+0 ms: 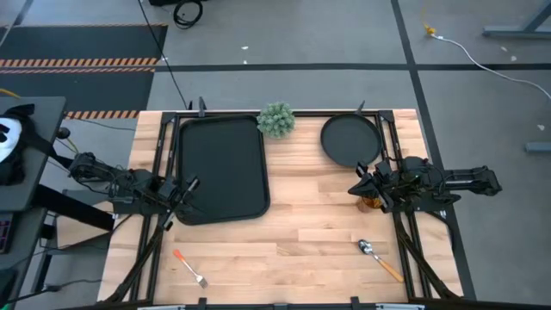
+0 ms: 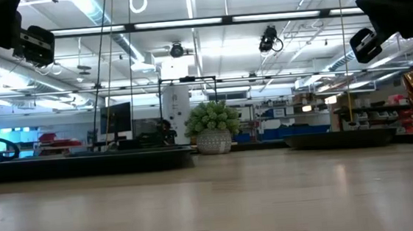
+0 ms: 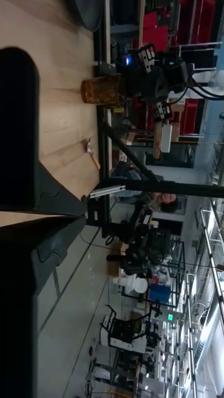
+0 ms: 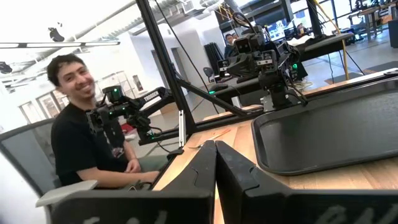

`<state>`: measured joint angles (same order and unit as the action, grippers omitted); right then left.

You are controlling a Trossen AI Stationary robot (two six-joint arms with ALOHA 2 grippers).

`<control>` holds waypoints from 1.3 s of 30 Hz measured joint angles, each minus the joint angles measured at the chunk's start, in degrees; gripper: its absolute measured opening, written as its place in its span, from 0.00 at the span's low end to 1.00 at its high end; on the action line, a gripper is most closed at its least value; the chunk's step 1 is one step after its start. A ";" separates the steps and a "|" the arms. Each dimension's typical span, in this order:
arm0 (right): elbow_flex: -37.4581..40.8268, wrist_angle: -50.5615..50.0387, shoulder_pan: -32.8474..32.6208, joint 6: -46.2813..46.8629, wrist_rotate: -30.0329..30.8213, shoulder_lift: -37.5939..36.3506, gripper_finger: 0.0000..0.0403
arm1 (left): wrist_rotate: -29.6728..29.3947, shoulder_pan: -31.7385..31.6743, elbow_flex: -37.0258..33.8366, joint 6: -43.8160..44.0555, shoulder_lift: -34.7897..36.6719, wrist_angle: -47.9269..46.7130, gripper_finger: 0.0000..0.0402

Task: Pick and place plate/cup/fork/spoon on tray

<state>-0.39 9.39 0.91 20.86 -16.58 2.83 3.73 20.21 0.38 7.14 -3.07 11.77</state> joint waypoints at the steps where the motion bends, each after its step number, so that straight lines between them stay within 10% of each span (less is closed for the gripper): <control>1: -0.01 0.00 0.00 0.00 -0.01 0.00 0.03 | 0.00 0.00 0.00 0.00 0.00 0.00 0.05; 39: -0.01 0.00 0.00 0.00 0.00 0.00 0.03 | -0.26 -0.12 0.00 16.23 0.04 13.93 0.05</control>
<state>-0.40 9.39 0.91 20.86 -16.58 2.83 3.47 20.09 0.38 23.36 -3.03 25.70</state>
